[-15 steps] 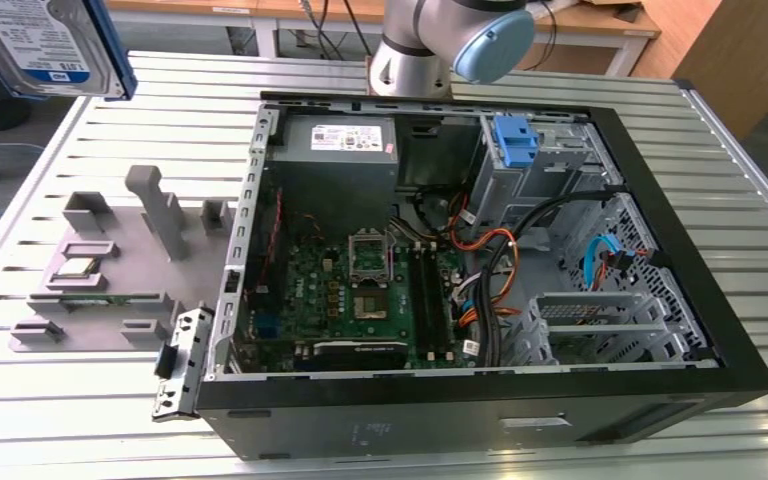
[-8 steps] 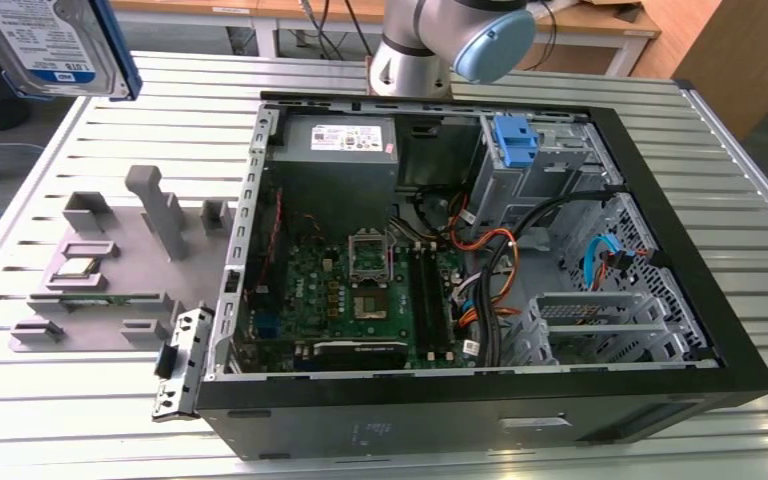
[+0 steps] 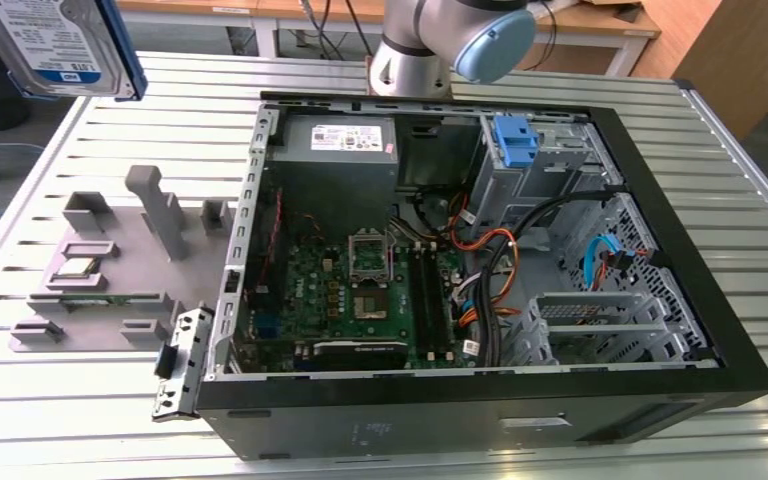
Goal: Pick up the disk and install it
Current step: 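Pick up the disk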
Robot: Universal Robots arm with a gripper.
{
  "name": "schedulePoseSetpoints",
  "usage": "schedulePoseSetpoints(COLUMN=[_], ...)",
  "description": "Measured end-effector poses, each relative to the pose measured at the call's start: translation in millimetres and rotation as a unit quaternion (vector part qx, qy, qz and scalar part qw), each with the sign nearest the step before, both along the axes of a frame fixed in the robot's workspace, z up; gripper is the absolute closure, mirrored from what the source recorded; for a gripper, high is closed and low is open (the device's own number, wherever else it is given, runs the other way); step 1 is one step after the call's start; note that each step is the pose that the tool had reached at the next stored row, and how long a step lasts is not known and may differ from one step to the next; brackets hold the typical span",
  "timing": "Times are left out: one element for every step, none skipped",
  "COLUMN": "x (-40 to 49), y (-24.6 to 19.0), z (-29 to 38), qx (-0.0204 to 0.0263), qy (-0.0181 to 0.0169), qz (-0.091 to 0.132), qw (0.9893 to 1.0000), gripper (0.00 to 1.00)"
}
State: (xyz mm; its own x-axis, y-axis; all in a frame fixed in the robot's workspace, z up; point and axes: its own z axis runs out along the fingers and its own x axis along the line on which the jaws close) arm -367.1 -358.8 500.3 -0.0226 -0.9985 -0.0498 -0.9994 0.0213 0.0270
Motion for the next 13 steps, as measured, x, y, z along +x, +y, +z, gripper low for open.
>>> schedulePoseSetpoints(x=[0.7,1.3,1.9,2.3,2.4,2.6,2.8,3.0,3.1,3.1,3.1,3.1,3.1], y=[0.0,0.0,0.0,0.0,0.0,0.0,-0.1,0.0,0.0,0.0,0.0,0.0,0.0], z=[-0.1,0.0,0.0,0.0,0.0,-0.1,-0.1,0.0,0.0,0.0,0.0,0.0,0.0], qx=[0.0,0.0,0.0,0.0,0.0,0.0001,0.0,0.0,0.0,0.0,0.0,0.0,0.0], qy=[-0.0001,0.0,0.0,0.0,-0.0001,-0.0001,-0.0001,0.0,0.0,-0.0001,-0.0001,0.0,0.0], qz=[0.0,0.0,0.0,0.0,0.0,0.0,0.0,0.0,0.0,0.0,0.0,0.0,0.0], qw=[1.0,1.0,1.0,1.0,1.0,1.0,1.0,1.0,1.0,1.0,1.0,1.0,1.0], gripper=[0.65,0.65,0.65,0.65,0.65,0.65,0.65,0.65,0.65,0.65,0.65,0.65,0.65])
